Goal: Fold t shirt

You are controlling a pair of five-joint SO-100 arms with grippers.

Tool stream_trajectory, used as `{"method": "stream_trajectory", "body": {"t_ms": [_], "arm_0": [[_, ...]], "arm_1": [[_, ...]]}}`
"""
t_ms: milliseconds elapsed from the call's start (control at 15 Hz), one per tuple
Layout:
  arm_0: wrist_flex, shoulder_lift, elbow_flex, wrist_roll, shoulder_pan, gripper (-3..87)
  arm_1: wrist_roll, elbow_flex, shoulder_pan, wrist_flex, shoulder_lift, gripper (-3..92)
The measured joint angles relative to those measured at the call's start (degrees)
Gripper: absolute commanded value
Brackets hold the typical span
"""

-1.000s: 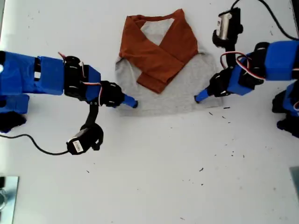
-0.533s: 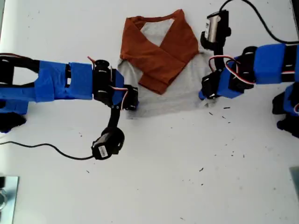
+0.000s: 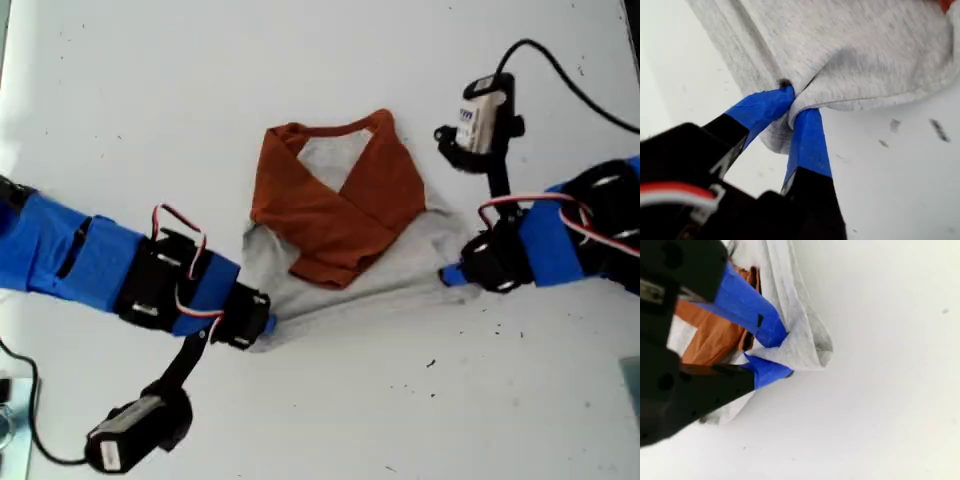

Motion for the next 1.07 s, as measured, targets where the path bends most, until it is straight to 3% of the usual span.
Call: {"method": "stream_trajectory", "body": {"t_ms": [200, 400, 467, 533, 667, 733, 800, 933, 1067], "arm_0": [[0.88, 2.11, 0.35, -0.97, 2.37, -0.3], [2.81, 13.8, 3.69, 3.16, -5.1, -0.2], [3.43, 18.37, 4.83, 5.71, -10.72, 28.1], [5.01, 22.15, 6.94, 7.91, -17.75, 45.3], [1.41, 33.22, 21.53, 11.69, -37.27, 40.2], [-4.92, 40.61, 31.82, 13.45, -47.64, 33.3], [-9.23, 48.78, 40.61, 15.38, -52.56, 25.5], [-10.37, 62.23, 53.0, 15.73, -51.94, 18.1], [-10.28, 76.9, 65.3, 13.01, -48.96, 15.7]], "arm_1": [[-1.05, -9.23, -0.97, -0.79, -10.72, 3.0], [-9.14, -18.46, 9.49, 2.81, -11.87, 6.5], [-12.04, -21.8, 14.85, 4.22, -11.87, 33.5], [-13.89, -23.12, 21.88, 4.22, -11.78, 33.4], [-15.29, -19.6, 41.66, 2.46, -6.42, 33.2], [-16.61, -14.24, 51.77, -0.97, 1.41, 33.1], [-17.58, -11.95, 56.51, -0.09, 6.68, 33.1], [-18.37, -4.04, 57.92, 8.88, 17.14, 33.0], [-16.7, 9.4, 53.26, 11.6, 31.73, 33.0]]}}
